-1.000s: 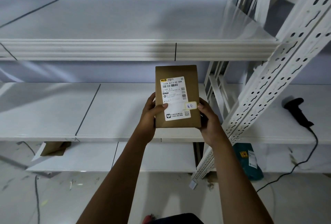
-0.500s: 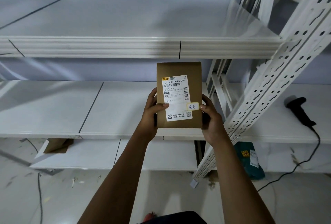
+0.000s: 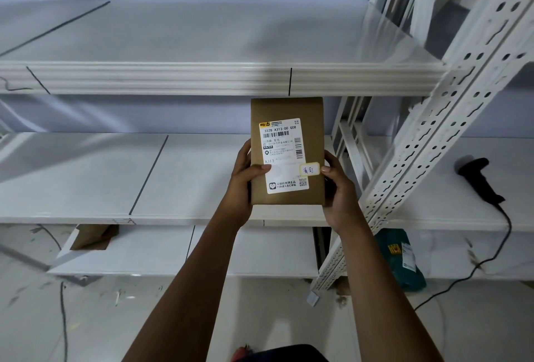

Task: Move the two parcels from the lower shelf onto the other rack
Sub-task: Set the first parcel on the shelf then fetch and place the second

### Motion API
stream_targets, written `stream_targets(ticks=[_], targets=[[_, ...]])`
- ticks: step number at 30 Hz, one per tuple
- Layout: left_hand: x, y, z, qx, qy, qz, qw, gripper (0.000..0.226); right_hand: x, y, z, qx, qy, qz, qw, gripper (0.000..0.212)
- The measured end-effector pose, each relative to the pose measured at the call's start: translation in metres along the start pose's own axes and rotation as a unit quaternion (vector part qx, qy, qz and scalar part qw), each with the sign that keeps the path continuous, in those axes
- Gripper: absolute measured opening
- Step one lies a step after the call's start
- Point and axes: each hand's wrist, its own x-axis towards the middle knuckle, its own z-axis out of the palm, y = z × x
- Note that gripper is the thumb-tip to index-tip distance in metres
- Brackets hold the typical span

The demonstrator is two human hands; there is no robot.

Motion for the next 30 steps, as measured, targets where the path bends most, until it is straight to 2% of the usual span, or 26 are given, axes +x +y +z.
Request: stream_targets(ticks=[6,11,15,30], targets=[[-0.003,0.001,-0.001,0.014,0.010,0.000,1.000,0.078,-0.004,0.002,0.003,-0.009,0.004,-0.011,1.000,0.056],[-0.007,0.002,-0.001,0.024,0.013,0.001,1.000,0.085,-0.007,0.003,0.006,0.000,0.001,-0.010,1.000,0.059],[-0.008,0.002,-0.001,0.023,0.017,0.004,1.000,0.078,-0.008,0.004,0.005,-0.001,0.005,-0.012,1.000,0.058],[-0.020,0.013,0.005,0.030,0.028,0.011,0.999,0.076,-0.020,-0.001,0.015,0.038,-0.010,-0.004,0.999,0.059]])
